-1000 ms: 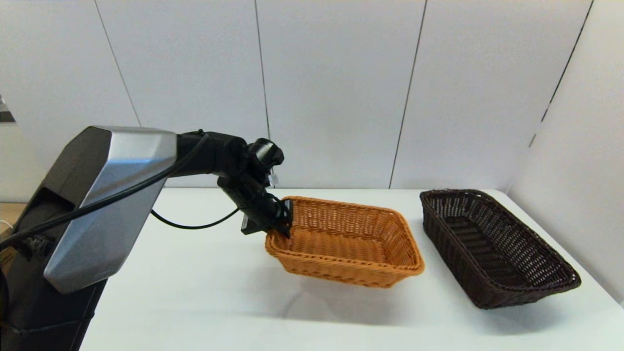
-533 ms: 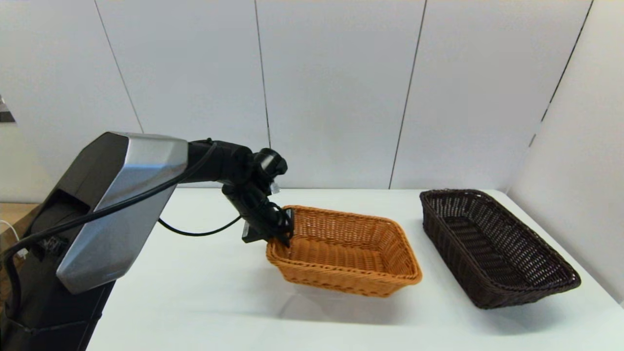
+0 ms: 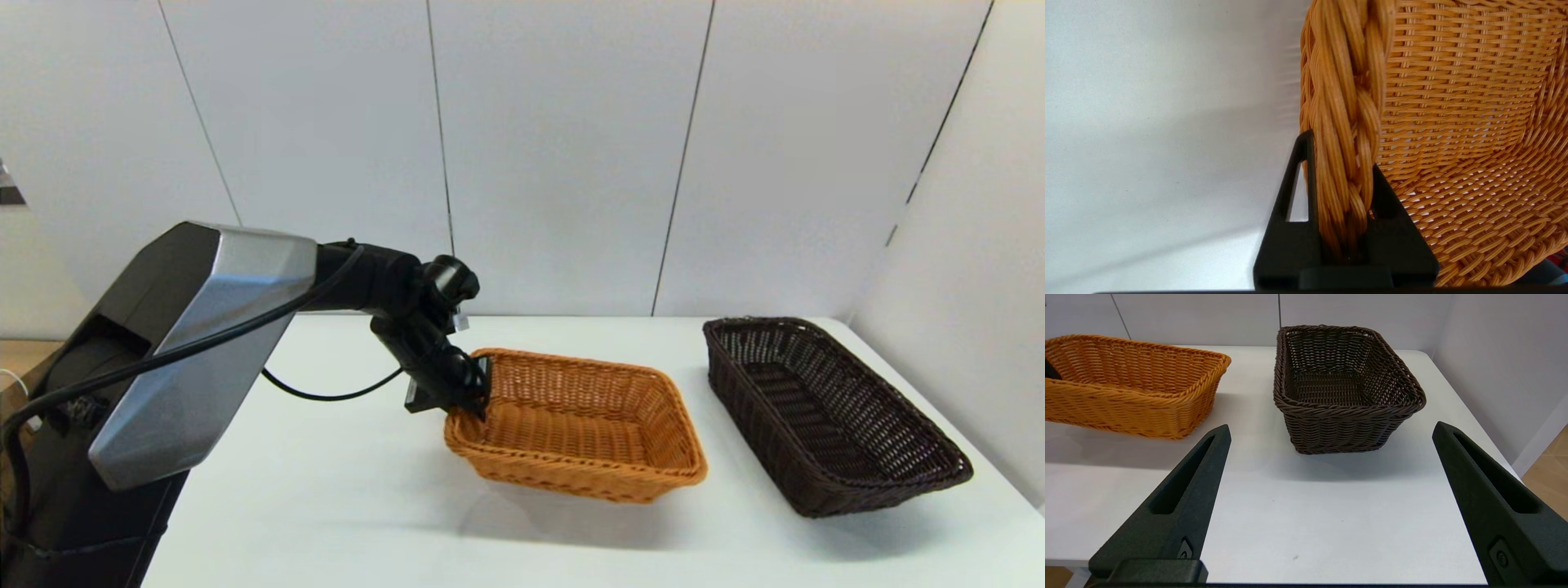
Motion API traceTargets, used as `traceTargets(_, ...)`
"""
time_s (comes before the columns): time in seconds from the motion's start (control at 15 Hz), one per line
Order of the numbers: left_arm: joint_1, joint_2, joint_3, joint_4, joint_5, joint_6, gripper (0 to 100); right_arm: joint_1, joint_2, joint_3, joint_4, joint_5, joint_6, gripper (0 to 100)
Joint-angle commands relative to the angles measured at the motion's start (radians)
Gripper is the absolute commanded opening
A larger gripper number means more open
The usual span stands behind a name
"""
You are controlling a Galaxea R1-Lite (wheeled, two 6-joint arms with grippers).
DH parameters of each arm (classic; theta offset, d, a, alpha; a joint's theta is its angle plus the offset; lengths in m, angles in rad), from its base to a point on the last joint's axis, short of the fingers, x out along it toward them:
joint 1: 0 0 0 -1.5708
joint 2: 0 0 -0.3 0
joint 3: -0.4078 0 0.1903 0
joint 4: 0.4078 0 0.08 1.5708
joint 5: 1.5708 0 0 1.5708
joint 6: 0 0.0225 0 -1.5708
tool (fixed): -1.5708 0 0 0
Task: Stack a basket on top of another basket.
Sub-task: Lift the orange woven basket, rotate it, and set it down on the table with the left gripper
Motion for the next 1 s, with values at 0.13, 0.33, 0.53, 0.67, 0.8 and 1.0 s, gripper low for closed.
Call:
traceTargets(0.13, 0.005, -0.013, 0.0, 0.01, -0.001, 0.001, 100, 0.0, 0.002, 0.0, 0.0, -0.001, 0.0, 100)
traceTargets(0.33, 0.011, -0.028, 0.0, 0.011, -0.001, 0.014, 100, 0.0, 0.002, 0.0, 0.0, -0.001, 0.0, 100)
traceTargets(0.53, 0.021, -0.053, 0.0, 0.034, -0.003, 0.016, 100, 0.0, 0.002, 0.0, 0.0, -0.001, 0.0, 100)
traceTargets(0.67, 0.021, -0.051, 0.006, 0.054, -0.004, 0.013, 100, 0.0, 0.002, 0.0, 0.0, -0.001, 0.0, 100)
traceTargets(0.8, 0.021, -0.053, 0.029, 0.046, -0.003, 0.013, 100, 0.0, 0.002, 0.0, 0.0, -0.001, 0.0, 100)
traceTargets(1.0, 0.02, -0.076, 0.039, 0.053, -0.001, 0.011, 100, 0.0, 0.002, 0.0, 0.0, -0.001, 0.0, 100)
